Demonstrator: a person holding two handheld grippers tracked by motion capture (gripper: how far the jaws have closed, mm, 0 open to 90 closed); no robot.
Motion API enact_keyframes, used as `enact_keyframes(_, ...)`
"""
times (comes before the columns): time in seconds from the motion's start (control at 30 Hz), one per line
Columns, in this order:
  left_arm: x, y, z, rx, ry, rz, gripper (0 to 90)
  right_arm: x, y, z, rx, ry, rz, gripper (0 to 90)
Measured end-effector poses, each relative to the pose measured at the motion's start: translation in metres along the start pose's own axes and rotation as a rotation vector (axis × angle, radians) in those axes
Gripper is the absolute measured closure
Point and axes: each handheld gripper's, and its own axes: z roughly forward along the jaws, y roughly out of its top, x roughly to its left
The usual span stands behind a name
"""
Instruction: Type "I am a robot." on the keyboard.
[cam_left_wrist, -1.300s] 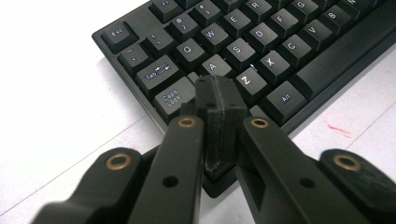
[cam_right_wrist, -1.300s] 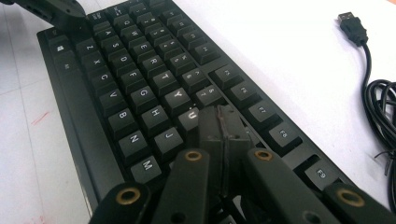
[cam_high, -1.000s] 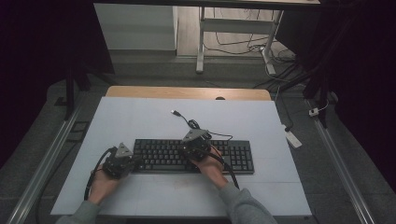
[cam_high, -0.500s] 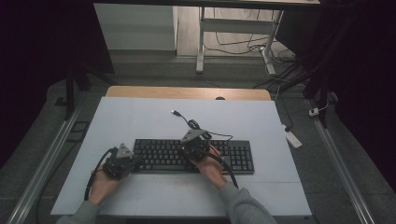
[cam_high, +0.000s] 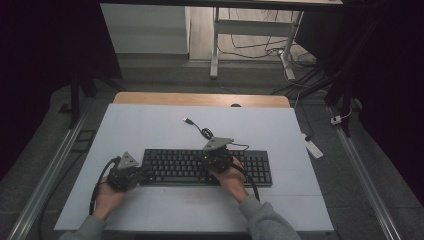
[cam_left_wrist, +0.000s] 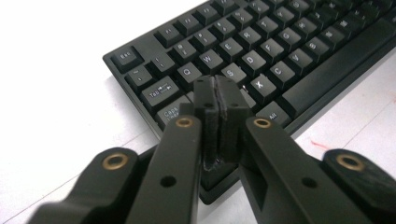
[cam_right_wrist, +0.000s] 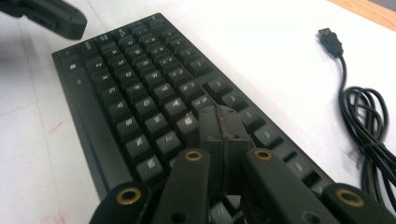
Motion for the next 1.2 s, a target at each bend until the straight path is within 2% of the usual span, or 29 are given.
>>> enact_keyframes(0.03,0.001,0.0,-0.001,-0.004,-0.005,-0.004,83.7,-0.002,-0.004,-0.008,-0.001,-0.003,0.004,81.4)
enact_keyframes(0.07,0.001,0.0,-0.001,-0.008,-0.01,-0.009,83.7,-0.002,-0.004,-0.008,-0.001,-0.003,0.004,81.4)
enact_keyframes(0.13,0.002,0.0,-0.002,-0.013,-0.017,-0.015,75.1,-0.005,-0.011,-0.02,-0.012,-0.01,0.019,71.6)
enact_keyframes(0.27,0.001,0.0,-0.005,-0.027,-0.036,-0.02,62.7,-0.008,-0.019,-0.033,-0.02,-0.012,0.025,65.1)
enact_keyframes(0.3,0.001,0.001,-0.005,-0.03,-0.041,-0.024,59.7,-0.01,-0.026,-0.042,-0.028,-0.02,0.031,61.5)
enact_keyframes(0.37,0.002,0.001,-0.006,-0.036,-0.045,-0.029,54.3,-0.012,-0.032,-0.05,-0.04,-0.023,0.048,58.5)
enact_keyframes(0.4,0.002,0.001,-0.007,-0.04,-0.045,-0.032,54.3,-0.012,-0.032,-0.05,-0.04,-0.023,0.048,58.5)
enact_keyframes(0.43,0.002,0.001,-0.007,-0.044,-0.044,-0.036,49.2,-0.014,-0.039,-0.058,-0.041,-0.028,0.06,57.1)
enact_keyframes(0.47,0.002,0.001,-0.007,-0.046,-0.045,-0.039,49.2,-0.014,-0.039,-0.058,-0.041,-0.028,0.06,57.1)
enact_keyframes(0.57,0.003,0.003,-0.009,-0.051,-0.051,-0.047,39.3,-0.016,-0.051,-0.072,-0.049,-0.037,0.074,55.1)
enact_keyframes(0.67,0.003,0.004,-0.01,-0.056,-0.061,-0.046,34.9,-0.019,-0.058,-0.082,-0.061,-0.052,0.094,54.2)
enact_keyframes(0.93,0.004,0.006,-0.013,-0.064,-0.083,-0.04,31.4,-0.023,-0.077,-0.107,-0.077,-0.076,0.117,53.0)
enact_keyframes(1.2,-0.002,0.012,-0.014,-0.068,-0.113,0.002,35.3,-0.024,-0.086,-0.118,-0.093,-0.086,0.125,52.0)
